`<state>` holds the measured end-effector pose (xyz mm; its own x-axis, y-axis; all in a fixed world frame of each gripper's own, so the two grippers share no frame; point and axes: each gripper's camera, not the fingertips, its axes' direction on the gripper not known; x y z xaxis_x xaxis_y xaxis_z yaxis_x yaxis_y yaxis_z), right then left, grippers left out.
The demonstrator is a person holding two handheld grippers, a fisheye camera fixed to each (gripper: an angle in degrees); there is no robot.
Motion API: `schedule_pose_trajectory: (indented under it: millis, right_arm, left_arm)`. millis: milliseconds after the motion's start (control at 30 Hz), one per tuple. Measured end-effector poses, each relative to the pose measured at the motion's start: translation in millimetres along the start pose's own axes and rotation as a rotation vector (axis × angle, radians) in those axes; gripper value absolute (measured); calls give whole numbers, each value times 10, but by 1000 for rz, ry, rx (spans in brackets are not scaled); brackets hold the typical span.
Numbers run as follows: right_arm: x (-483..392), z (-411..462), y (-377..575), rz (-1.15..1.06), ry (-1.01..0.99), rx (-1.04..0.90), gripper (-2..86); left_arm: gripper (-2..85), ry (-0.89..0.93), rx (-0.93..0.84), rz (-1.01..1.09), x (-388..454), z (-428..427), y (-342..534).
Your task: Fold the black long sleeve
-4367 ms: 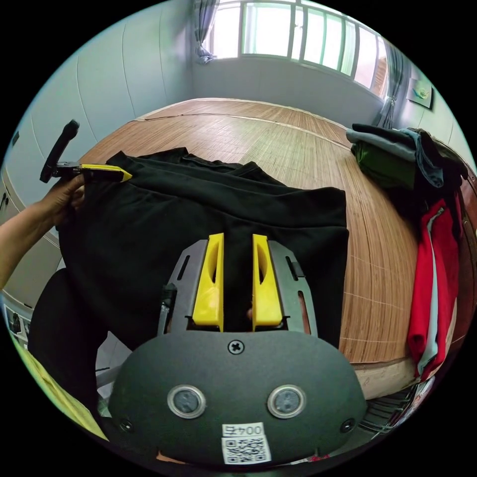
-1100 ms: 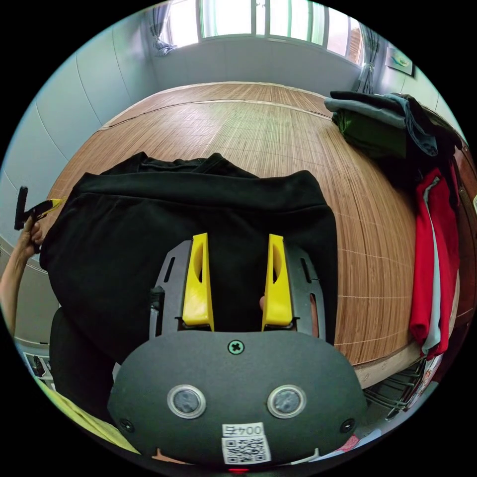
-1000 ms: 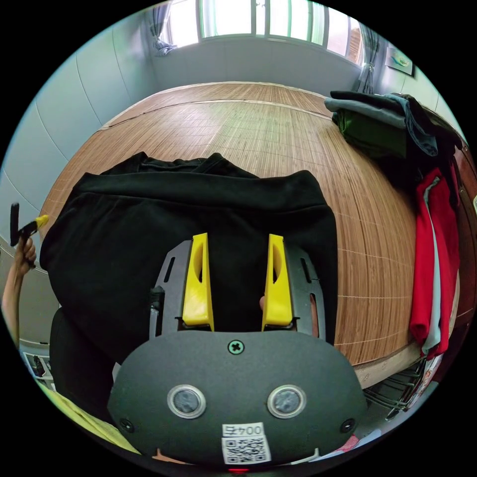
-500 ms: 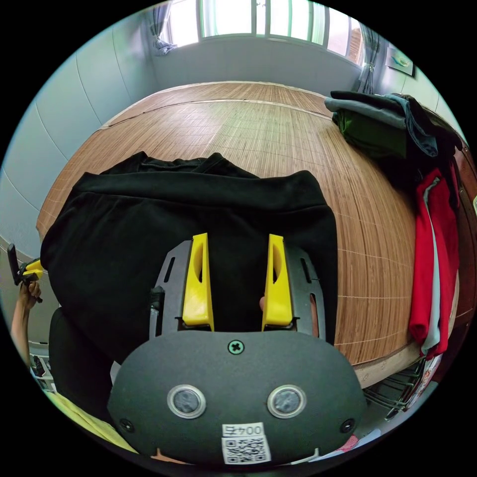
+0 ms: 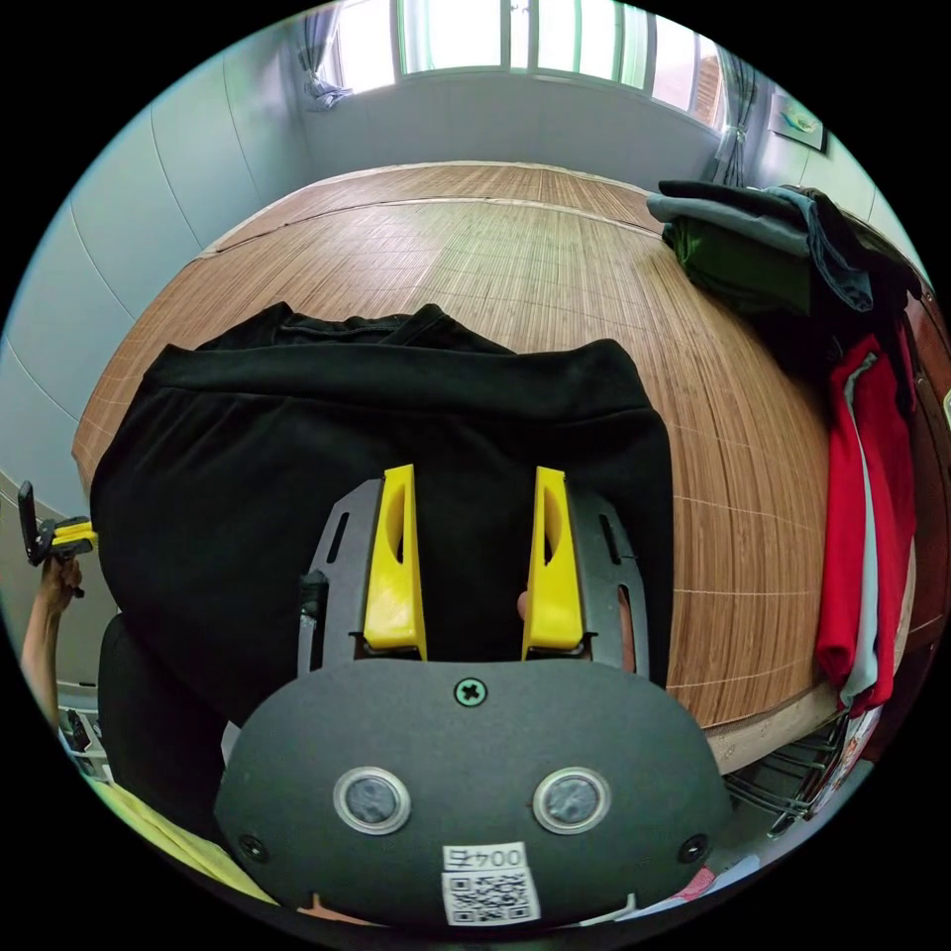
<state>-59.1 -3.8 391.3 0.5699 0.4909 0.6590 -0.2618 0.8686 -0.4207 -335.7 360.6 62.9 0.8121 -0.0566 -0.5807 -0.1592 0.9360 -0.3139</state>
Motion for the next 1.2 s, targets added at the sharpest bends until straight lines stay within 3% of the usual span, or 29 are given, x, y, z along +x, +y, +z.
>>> schedule_pose_trajectory:
  millis: [233, 367, 433, 600, 700, 733, 867, 1067, 1200]
  right_arm:
    - [-31, -3, -28, 2, -5, 0, 167]
    - [-55, -3, -54, 2, -2, -2, 167]
    - [-67, -9, -63, 1, 1, 0, 166]
    - [-76, -27, -94, 2, -2, 2, 166]
    - [-76, -39, -115, 3, -5, 4, 167]
    - [-75, -45, -124, 3, -6, 5, 167]
    - [-70, -65, -166, 4, -8, 5, 167]
    - [-47, -105, -229, 5, -10, 7, 166]
    - [-24, -138, -272, 5, -11, 9, 167]
  left_arm:
    - [75, -19, -3, -10, 113, -247, 81]
    - [101, -37, 286, -42, 369, -707, -109]
    - [115, -50, 346, -30, 555, -624, -398]
    - [155, -91, 295, -73, 709, 151, -1138]
    - [136, -155, 139, -147, 483, 664, -1300]
    - [117, -219, 199, -185, 428, 661, -1219]
    - [90, -79, 236, -311, 153, 692, -1146]
    - [167, -32, 208, -259, 585, 677, -1497]
    - [165, -96, 243, -133, 1108, 785, -1849]
